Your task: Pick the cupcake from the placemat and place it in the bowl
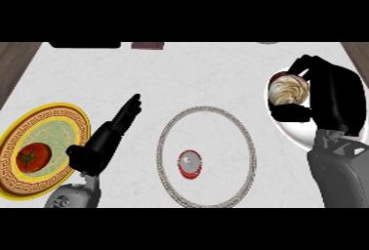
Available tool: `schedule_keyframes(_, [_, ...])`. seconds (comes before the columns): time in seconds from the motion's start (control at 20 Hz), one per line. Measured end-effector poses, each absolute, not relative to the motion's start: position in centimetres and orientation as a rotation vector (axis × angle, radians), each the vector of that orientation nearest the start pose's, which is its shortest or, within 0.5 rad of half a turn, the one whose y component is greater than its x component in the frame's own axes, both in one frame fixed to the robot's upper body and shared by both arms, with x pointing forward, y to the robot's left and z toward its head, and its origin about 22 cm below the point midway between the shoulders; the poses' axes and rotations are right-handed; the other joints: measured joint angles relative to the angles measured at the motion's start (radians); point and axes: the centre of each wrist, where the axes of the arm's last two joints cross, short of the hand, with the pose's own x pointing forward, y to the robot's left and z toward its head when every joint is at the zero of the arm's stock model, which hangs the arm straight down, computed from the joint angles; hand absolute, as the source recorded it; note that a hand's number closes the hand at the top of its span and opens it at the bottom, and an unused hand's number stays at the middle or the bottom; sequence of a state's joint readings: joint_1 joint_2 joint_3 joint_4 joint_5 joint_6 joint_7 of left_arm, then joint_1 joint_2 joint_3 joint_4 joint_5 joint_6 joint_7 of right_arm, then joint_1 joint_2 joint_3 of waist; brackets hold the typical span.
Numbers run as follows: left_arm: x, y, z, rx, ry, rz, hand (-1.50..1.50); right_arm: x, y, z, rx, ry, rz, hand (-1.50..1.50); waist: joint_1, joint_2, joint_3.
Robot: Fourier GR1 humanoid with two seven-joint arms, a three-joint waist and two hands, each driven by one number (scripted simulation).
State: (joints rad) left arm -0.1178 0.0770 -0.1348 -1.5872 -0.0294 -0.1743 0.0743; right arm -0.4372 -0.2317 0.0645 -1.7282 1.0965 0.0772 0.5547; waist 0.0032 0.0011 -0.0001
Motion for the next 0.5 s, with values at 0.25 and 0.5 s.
schedule_keyframes(0.25, [26.5, 20.4, 3.1, -0.174, -1.594, -0.378, 0.00, 32.7, -24.9, 14.3, -1.396, -1.423, 0.630, 1.50, 0.002, 0.001, 0.000])
schedule_keyframes(0.5, [26.7, 20.1, 3.4, -0.184, -1.590, -0.385, 0.00, 34.9, -28.3, 12.5, -1.308, -1.258, 0.708, 1.50, 0.007, 0.002, 0.000])
